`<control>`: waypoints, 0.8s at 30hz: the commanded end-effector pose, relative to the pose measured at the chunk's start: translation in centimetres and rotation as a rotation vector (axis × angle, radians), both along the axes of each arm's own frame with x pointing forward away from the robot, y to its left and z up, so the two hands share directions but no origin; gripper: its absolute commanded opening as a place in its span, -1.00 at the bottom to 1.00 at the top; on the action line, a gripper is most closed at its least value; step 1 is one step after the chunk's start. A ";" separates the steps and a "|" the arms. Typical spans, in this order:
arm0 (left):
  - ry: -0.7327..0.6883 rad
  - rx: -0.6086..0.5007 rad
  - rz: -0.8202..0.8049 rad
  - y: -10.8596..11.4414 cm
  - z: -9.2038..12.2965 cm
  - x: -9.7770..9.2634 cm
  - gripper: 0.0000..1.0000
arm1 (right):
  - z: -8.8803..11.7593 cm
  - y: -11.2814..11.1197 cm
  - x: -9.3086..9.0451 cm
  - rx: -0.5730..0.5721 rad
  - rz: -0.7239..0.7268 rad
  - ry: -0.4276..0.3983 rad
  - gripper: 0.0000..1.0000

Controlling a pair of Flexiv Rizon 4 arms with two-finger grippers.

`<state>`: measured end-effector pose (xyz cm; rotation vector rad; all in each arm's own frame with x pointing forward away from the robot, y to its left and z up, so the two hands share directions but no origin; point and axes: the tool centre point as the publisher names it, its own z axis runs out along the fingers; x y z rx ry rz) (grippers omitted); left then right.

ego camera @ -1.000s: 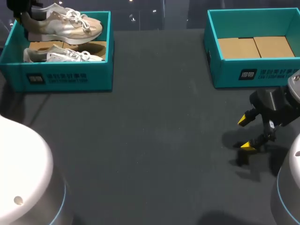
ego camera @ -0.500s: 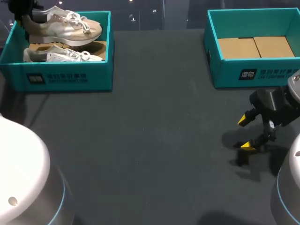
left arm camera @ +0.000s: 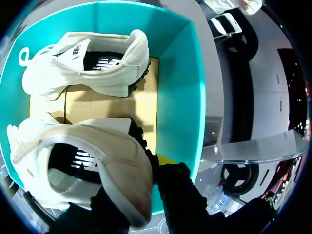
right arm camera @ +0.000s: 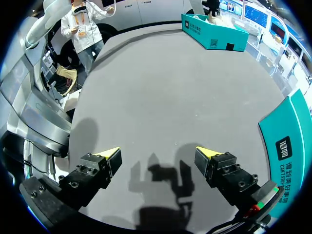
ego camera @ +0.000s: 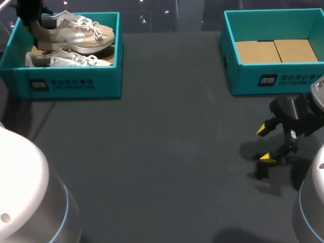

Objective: Take the shoe out of the shoebox, open the shoe tongue, remove and reinsert the insole, then place the shoe into the shoebox

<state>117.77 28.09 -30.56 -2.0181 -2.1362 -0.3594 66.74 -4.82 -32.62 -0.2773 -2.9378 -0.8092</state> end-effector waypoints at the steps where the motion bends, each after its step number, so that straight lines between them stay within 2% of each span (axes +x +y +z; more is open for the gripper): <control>1: 0.007 0.007 -0.002 -0.3 -0.7 0.4 -1.00 | 0.0 0.0 -0.1 -0.002 -0.001 -0.002 1.00; 12: 0.021 0.011 -0.033 -0.3 -3.2 1.0 -1.00 | 0.0 0.0 -0.1 -0.002 -0.001 -0.002 1.00; 24: 0.017 -0.024 -0.036 -0.1 -4.7 1.1 -1.00 | 0.0 0.0 -0.1 -0.002 -0.001 -0.002 1.00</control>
